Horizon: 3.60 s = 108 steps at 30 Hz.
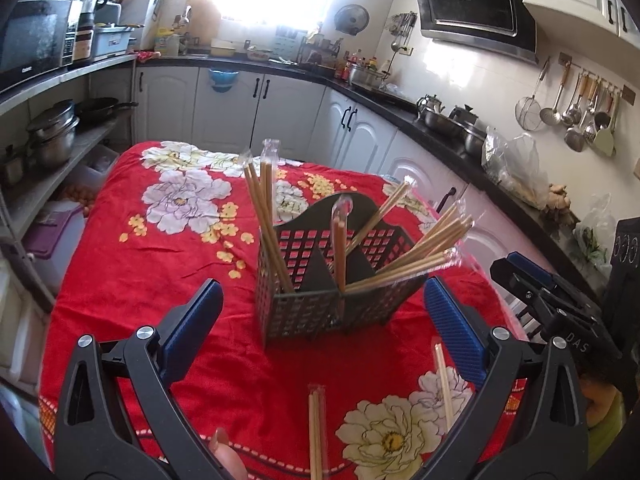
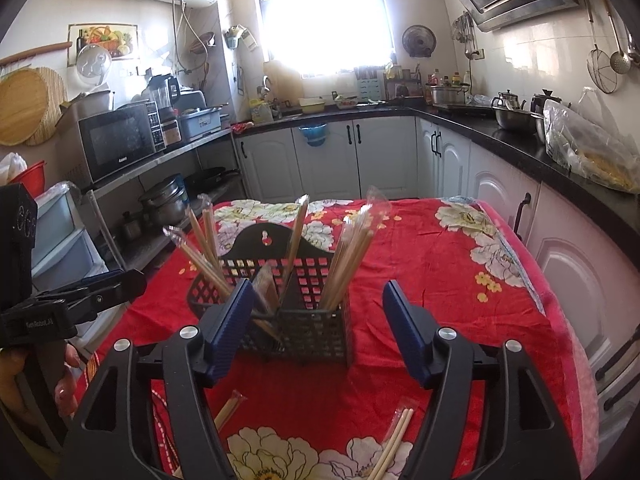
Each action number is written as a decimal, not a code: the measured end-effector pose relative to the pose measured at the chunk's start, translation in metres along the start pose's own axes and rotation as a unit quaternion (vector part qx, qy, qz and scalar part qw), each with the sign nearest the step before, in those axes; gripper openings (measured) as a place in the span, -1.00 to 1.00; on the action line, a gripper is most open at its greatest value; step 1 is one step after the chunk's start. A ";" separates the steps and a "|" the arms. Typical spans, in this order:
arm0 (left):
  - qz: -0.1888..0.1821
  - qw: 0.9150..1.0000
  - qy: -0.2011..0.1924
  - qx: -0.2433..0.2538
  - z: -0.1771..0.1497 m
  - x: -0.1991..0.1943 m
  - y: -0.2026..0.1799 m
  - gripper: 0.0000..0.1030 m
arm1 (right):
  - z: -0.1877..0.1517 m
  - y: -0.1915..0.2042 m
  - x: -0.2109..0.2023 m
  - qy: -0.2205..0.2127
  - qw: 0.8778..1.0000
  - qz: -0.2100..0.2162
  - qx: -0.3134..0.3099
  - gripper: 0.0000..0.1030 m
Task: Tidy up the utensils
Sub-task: 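Move both open tools back from the caddy toward the last chopsticks on the cloth, then close the left tool on a sleeved chopstick while the right tool grasps another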
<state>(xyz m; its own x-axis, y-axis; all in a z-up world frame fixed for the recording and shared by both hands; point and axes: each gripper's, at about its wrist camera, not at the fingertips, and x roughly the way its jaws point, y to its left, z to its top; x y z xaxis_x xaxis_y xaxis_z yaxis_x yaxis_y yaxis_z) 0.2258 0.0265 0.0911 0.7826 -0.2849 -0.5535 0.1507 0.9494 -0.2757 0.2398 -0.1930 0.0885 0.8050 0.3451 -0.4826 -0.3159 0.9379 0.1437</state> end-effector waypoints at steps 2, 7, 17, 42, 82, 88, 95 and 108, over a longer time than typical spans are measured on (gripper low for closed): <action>0.004 1.000 0.003 -0.001 -0.005 0.000 0.000 0.80 | -0.004 0.001 -0.001 0.001 1.000 -0.002 0.000 0.31; 0.018 1.000 0.012 0.002 -0.017 0.001 0.000 0.80 | -0.011 0.001 -0.002 0.008 1.000 -0.005 0.000 0.33; 0.027 0.999 0.033 -0.015 -0.039 0.005 0.006 0.80 | -0.025 0.004 -0.006 0.019 1.000 -0.009 -0.002 0.39; 0.024 0.997 0.078 -0.009 -0.085 0.026 -0.004 0.80 | -0.068 -0.018 0.002 0.072 0.997 -0.028 0.015 0.44; 0.008 0.977 0.203 0.060 -0.118 0.116 -0.017 0.23 | -0.118 -0.077 0.086 0.228 0.970 -0.039 0.079 0.29; 0.013 0.977 0.201 0.066 -0.109 0.124 -0.014 -0.11 | -0.113 -0.077 0.100 0.238 0.968 -0.051 0.069 -0.02; 0.016 0.977 0.199 0.070 -0.103 0.126 -0.007 -0.60 | -0.105 -0.073 0.109 0.237 0.968 -0.057 0.056 -0.69; -0.040 0.984 0.168 0.045 -0.073 0.077 0.021 -0.94 | -0.065 -0.028 0.073 0.174 0.984 0.029 0.029 -0.80</action>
<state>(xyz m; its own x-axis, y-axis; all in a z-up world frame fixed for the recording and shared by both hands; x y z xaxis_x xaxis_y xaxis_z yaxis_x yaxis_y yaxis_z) 0.2451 0.0152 -0.0150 0.5244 -0.3729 -0.7655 0.2693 0.9255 -0.2663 0.2750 -0.1967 -0.0070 0.5633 0.3736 -0.7370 -0.3187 0.9212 0.2233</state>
